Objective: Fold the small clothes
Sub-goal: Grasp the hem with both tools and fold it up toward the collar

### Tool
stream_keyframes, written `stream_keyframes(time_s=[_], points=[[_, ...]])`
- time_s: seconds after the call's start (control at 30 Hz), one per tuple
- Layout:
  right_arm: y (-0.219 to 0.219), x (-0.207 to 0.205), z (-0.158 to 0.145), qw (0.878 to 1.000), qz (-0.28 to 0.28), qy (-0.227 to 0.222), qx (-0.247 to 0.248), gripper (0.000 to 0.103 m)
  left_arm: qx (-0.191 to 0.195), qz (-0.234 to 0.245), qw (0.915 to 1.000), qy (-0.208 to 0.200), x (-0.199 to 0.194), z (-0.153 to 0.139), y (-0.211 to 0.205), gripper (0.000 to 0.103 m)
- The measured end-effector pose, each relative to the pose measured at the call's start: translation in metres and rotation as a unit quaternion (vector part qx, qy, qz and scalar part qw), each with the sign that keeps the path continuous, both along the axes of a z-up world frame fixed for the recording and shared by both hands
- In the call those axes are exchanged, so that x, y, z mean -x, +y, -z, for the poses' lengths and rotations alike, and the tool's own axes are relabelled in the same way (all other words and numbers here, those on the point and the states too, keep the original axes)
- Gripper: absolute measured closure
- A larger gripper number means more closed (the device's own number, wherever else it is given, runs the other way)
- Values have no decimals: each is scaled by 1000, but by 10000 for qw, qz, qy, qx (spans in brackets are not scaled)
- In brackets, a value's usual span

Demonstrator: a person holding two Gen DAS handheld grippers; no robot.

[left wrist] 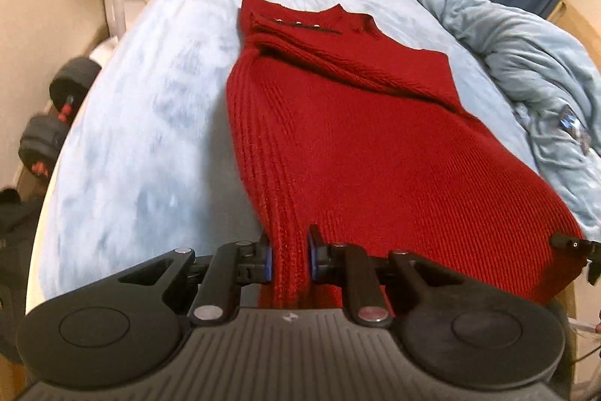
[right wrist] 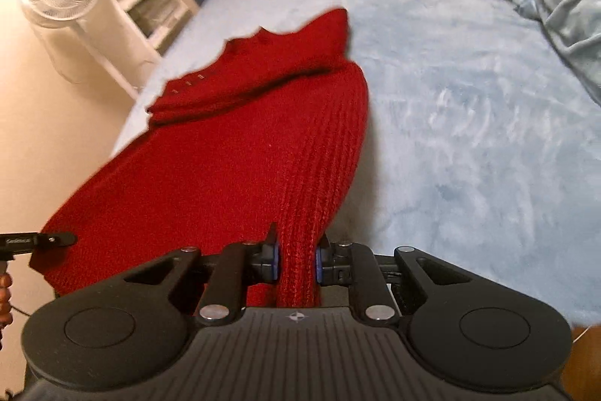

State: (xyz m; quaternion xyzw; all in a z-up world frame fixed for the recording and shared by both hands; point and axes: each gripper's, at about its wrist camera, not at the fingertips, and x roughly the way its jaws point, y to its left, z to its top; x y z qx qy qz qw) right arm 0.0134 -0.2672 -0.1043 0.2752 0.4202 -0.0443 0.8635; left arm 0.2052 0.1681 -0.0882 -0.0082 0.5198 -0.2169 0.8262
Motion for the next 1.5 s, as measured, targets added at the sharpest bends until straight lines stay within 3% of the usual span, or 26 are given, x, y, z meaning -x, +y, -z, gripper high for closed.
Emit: stream_keyframes(time_s=[0.23, 0.33, 0.43, 0.53, 0.63, 0.7, 0.77, 0.8, 0.83, 0.9, 1.0, 1.13, 1.27, 1.37, 1.4, 1.43, 1.5], points=[[7, 87, 5, 9955, 365, 480, -727, 86, 61, 43, 9983, 571, 71, 13, 40, 85], [2, 83, 4, 9926, 508, 533, -961, 86, 137, -148, 9971, 731, 68, 15, 46, 85], [-12, 47, -21, 9922, 474, 349, -1099, 86, 451, -267, 9959, 743, 39, -3, 45, 85], [-34, -15, -50, 9904, 481, 182, -1285, 86, 684, -304, 9960, 481, -16, -31, 27, 85], [-67, -99, -62, 9883, 727, 126, -1332, 85, 760, -549, 9951, 297, -99, -51, 7, 84], [-92, -163, -52, 9816, 1200, 261, -1464, 81, 850, -920, 9917, 287, -165, -51, -9, 81], [-115, -211, -35, 9744, 1720, 397, -1392, 63, 971, -1212, 9871, 392, -225, -43, -23, 67], [-124, -228, -27, 9711, 1998, 391, -1246, 53, 884, -1495, 9838, 436, -252, -36, -28, 43], [-131, -235, -21, 9687, 2185, 372, -1117, 37, 701, -1867, 9793, 358, -268, -33, -31, 13], [-136, -235, -9, 9660, 2390, 304, -935, 31, 415, -2432, 9690, -77, -284, -32, -27, 0], [-127, -213, 16, 9752, 2066, 155, -785, 31, 480, -2083, 9767, -197, -291, -18, -24, 0], [-115, -208, 49, 9844, 1743, 253, -18, 31, 175, -1715, 9850, -122, -274, 20, -33, 0], [-111, -218, 81, 9821, 1811, 435, -280, 31, -316, -1159, 9927, 55, -260, 56, -62, 0], [-104, -230, 96, 9832, 1756, 471, -185, 31, -879, -842, 9922, -261, -255, 66, -84, 1], [-103, -232, 100, 9831, 1747, 513, -176, 31, -894, -830, 9919, -368, -254, 67, -87, 8], [-102, -235, 103, 9821, 1781, 574, -203, 31, -809, -840, 9922, -441, -255, 65, -86, 38], [-100, -234, 102, 9843, 1698, 385, -305, 57, -424, -787, 9954, -344, -263, 62, -80, 89]])
